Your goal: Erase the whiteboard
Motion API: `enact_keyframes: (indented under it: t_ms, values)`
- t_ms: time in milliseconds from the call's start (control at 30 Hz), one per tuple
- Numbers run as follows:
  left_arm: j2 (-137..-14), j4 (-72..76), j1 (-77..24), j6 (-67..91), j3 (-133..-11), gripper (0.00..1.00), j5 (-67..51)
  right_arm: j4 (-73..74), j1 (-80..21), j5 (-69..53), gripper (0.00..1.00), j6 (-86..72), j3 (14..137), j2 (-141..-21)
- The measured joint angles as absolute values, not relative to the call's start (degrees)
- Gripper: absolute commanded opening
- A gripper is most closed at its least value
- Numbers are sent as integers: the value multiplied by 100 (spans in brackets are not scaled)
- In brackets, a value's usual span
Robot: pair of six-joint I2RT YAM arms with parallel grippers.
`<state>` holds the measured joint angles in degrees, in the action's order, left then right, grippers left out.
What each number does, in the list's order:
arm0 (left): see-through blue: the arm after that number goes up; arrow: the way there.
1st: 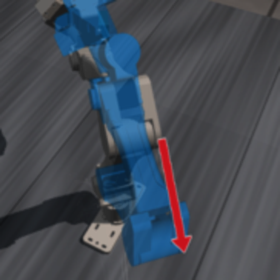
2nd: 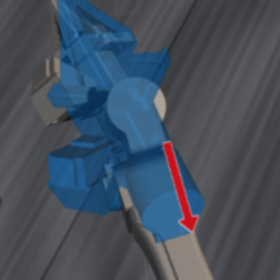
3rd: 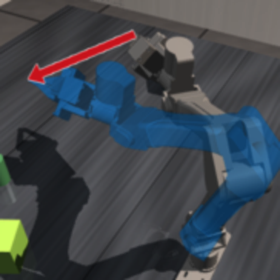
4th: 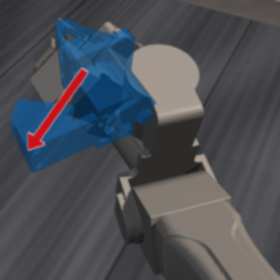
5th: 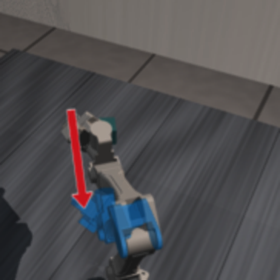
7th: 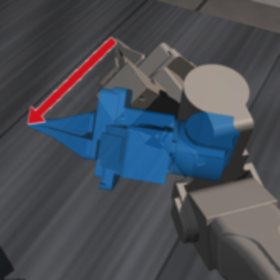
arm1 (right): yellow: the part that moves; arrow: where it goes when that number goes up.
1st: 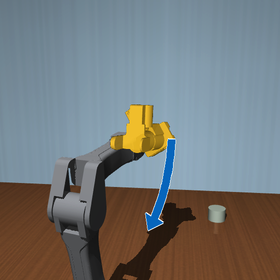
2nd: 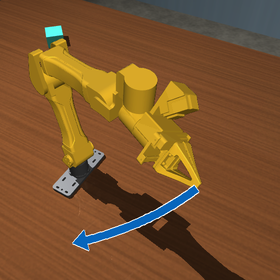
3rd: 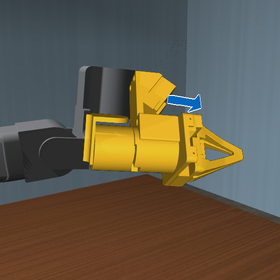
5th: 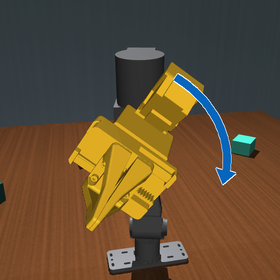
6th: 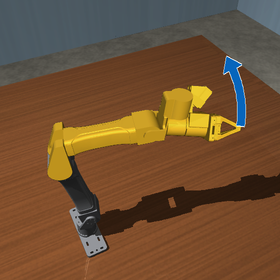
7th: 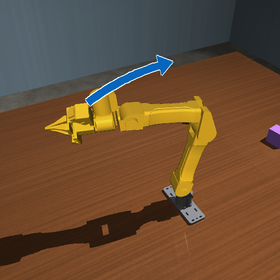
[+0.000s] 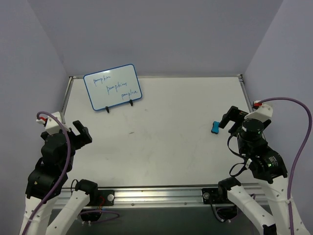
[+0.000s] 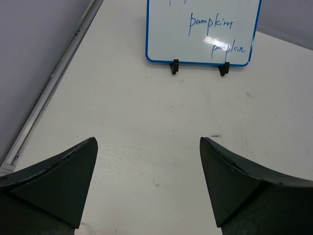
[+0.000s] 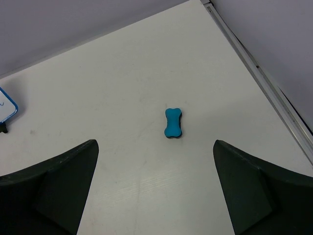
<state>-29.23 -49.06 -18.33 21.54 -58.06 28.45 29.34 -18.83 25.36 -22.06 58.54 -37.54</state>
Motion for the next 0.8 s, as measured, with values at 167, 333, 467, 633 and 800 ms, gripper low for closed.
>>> enact_keyframes:
  t_ms: [167, 333, 467, 633, 800]
  values:
    - [-2910, -4906, -1833, 2156, -5806, 94, 2847, 2928, -1883, 2502, 100, -2215, 5854, -3780]
    - [-2801, -4836, -1828, 2154, -5808, 94, 2596, 2670, -1883, 2381, 100, -2281, 5784, -3750]
    - [-3326, -4670, -1828, 2132, -6110, 94, 1903, 2373, -1883, 2043, 100, -2364, 5476, -3562]
    - [-5218, -4324, -1817, 2078, -7345, 94, 1490, 2187, -1883, 1769, 100, -2379, 5312, -3304]
    - [-6801, -3780, -1087, 2058, -8038, 94, 1210, 1970, -1883, 1461, 100, -2335, 5310, -3295]
